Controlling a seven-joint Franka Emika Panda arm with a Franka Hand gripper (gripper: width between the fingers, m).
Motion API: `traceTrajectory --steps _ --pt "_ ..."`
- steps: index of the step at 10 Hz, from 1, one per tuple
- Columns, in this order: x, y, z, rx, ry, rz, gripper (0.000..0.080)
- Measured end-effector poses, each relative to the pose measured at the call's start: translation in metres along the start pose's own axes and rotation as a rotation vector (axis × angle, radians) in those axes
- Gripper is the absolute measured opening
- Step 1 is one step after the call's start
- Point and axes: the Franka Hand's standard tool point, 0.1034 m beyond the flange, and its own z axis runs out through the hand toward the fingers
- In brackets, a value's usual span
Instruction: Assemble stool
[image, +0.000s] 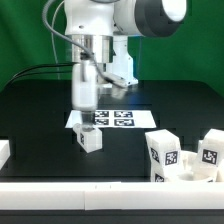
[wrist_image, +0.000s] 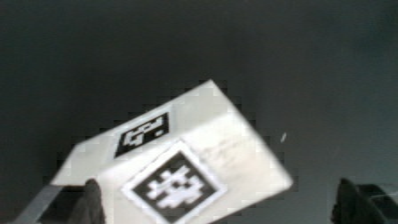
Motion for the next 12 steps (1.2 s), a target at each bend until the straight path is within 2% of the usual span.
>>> traceTrajectory --steps 1,2,3,4,7,8,9,10,11,12 --pt "0.002 -0.004 -0.005 0.017 -0.016 -0.201 0.0649" --pt "0.001 -0.002 -0.006 0.028 -0.048 -0.379 0.0649" --pt "0.003 0.011 0.000 0.042 -0.063 -0.450 0.0649" --pt "0.003 0.011 0.001 0.027 -0.066 -0.479 0.0649" --pt "0.007 0.011 0.001 0.014 -0.047 -0.719 0.0649" --pt "-0.001 0.007 0.002 0.003 -0.044 -0.926 0.0649" --pt "-0.016 0.005 0.005 -0.016 -0.093 -1.096 0.0649" --pt "-0.029 0.004 0.006 -0.051 -0.176 -1.239 0.0649" --pt "-0.028 0.001 0.003 -0.043 -0.151 -1.294 0.0649" --pt "-0.025 0.003 0.003 -0.048 -0.151 -1.348 0.0649"
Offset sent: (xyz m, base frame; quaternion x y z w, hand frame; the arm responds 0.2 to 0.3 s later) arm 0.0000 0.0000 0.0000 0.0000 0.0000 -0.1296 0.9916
